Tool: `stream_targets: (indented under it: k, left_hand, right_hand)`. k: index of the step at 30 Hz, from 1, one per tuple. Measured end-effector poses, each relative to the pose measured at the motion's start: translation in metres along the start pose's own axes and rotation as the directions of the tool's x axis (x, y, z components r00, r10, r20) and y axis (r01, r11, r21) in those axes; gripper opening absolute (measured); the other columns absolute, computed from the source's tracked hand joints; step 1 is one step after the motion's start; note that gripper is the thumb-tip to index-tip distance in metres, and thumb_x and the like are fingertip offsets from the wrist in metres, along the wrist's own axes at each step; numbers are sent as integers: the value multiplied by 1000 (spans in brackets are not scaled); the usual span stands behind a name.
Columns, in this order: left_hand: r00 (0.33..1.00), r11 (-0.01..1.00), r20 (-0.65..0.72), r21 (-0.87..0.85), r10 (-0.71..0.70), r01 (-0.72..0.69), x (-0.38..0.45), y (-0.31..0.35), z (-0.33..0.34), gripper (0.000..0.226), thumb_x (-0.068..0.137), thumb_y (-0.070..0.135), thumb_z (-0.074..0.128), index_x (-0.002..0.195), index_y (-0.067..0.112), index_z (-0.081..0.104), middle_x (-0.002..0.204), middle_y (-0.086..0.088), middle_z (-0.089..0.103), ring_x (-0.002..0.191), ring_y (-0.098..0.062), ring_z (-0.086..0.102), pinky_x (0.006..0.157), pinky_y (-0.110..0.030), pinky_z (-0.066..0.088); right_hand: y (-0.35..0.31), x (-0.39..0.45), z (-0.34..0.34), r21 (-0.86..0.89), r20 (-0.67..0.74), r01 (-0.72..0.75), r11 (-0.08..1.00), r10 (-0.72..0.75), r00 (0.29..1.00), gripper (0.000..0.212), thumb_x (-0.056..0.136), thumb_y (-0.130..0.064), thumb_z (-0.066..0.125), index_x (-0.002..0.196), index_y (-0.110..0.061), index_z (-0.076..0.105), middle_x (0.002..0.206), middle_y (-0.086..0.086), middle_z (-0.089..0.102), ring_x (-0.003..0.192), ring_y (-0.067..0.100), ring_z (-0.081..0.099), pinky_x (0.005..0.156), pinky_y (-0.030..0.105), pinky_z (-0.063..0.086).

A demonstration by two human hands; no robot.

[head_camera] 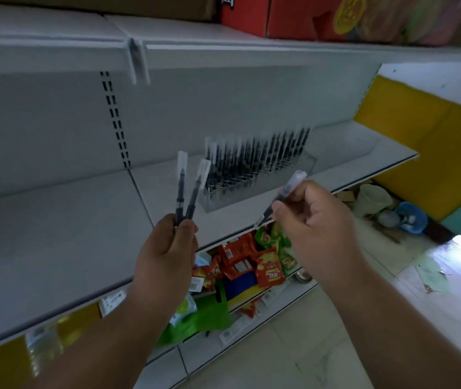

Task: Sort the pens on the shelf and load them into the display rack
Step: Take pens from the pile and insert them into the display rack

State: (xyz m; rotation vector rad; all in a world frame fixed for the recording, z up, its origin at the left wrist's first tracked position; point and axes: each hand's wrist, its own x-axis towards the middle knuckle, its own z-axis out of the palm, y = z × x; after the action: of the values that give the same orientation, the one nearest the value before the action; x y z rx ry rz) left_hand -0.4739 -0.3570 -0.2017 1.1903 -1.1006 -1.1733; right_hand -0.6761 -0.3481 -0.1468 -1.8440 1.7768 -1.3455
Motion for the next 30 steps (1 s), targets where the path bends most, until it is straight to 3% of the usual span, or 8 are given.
stream_targets:
  k: [5,10,13,20,25,30]
  left_hand:
    - [999,995,-48,94,19,-14,7,-7,30,30,103,28,45,75,19,51,56,6,41,48,-13,33,48,-31,27]
    - [987,994,-159,108,15,2,23,-10,59,34,103,27,45,70,18,46,55,6,38,50,-15,32,50,-32,27]
    - [970,994,-241,104,6,19,26,-15,86,34,102,26,46,70,18,46,57,4,39,52,-15,33,52,-32,28]
    - [909,991,-416,126,6,51,24,-26,140,35,100,34,49,67,24,47,60,1,37,54,-18,34,58,-41,30]
    - [886,997,-462,58,-22,54,15,-22,166,40,73,60,53,72,20,48,64,-3,35,59,-22,31,60,-44,27]
    - [870,997,-493,46,-27,57,20,-18,177,36,80,48,54,77,13,47,64,-5,36,60,-23,31,61,-44,28]
  right_hand:
    - [32,31,-12,6,-26,12,1000,-12,1000,10,91,-27,67,84,-22,62,73,-9,66,65,4,60,61,25,48]
    - [58,85,-17,54,-47,80,995,-78,996,25,91,-27,68,72,-25,52,60,-14,55,56,-2,51,50,10,34]
    - [73,126,-21,107,15,126,986,-128,992,24,92,-23,68,74,-19,52,61,-11,53,55,-5,49,50,7,34]
    - [107,185,-12,142,198,210,967,-236,951,33,92,-27,67,69,-32,43,61,-13,50,54,-5,49,47,7,32]
    - [117,202,-4,91,330,244,966,-260,908,21,94,-33,62,81,-24,49,69,-11,53,60,1,50,51,20,36]
    - [113,208,3,132,339,287,949,-315,887,15,94,-30,62,89,-19,53,74,-13,54,65,8,55,59,27,46]
